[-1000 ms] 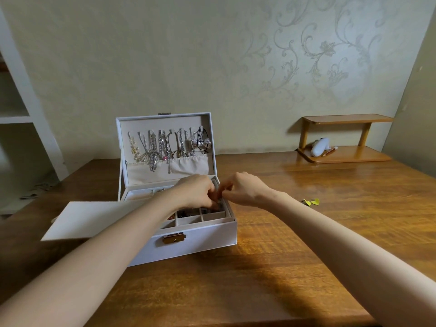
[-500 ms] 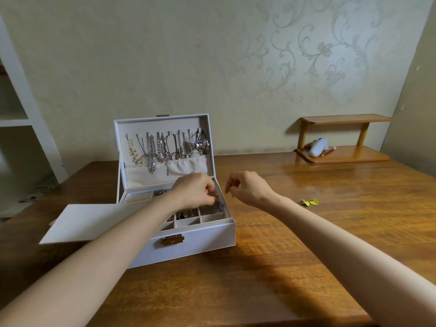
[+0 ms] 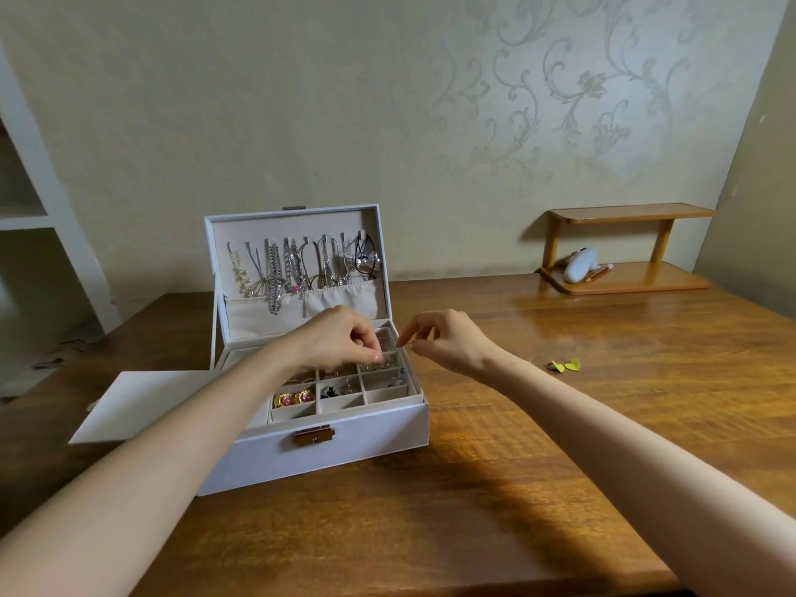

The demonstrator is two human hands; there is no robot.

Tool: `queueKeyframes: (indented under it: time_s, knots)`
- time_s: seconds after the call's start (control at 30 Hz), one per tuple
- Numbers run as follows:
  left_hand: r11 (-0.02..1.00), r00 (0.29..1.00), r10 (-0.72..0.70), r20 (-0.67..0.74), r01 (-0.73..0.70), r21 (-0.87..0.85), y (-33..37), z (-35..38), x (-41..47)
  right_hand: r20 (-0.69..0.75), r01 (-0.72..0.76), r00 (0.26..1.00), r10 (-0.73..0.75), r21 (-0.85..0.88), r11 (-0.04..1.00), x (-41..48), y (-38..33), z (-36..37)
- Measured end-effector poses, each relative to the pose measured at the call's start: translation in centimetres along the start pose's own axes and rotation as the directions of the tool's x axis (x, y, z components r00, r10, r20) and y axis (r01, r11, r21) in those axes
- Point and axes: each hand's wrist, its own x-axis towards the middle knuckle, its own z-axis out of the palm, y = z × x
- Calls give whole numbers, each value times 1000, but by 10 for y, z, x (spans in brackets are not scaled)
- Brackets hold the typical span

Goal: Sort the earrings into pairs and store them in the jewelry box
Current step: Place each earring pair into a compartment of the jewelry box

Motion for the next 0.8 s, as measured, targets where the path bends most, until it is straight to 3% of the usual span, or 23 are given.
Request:
queueKeyframes:
  time_s: [0.17,0.33,0.53,0.63,0.8]
  knots:
    - [987,993,-9,118,-9,158,1,2,-1,42,15,999,-15,-4,1000,2,-2,4]
    - [927,999,12,49,-29,374,3,13,4,60,27,998,-28,17,999,0,-3,3]
    - [983,999,-21,-47,29,182,0,0,2,151,70,985,-79,64,996,-6,-2,-2]
    - [971,990,-22,-139,54,232,0,-2,3,206,80,974,-95,82,993,-7,-5,0]
    - [945,1000,-9,-26,17,327,3,6,5,220,101,969,-110,51,994,-7,-5,-1]
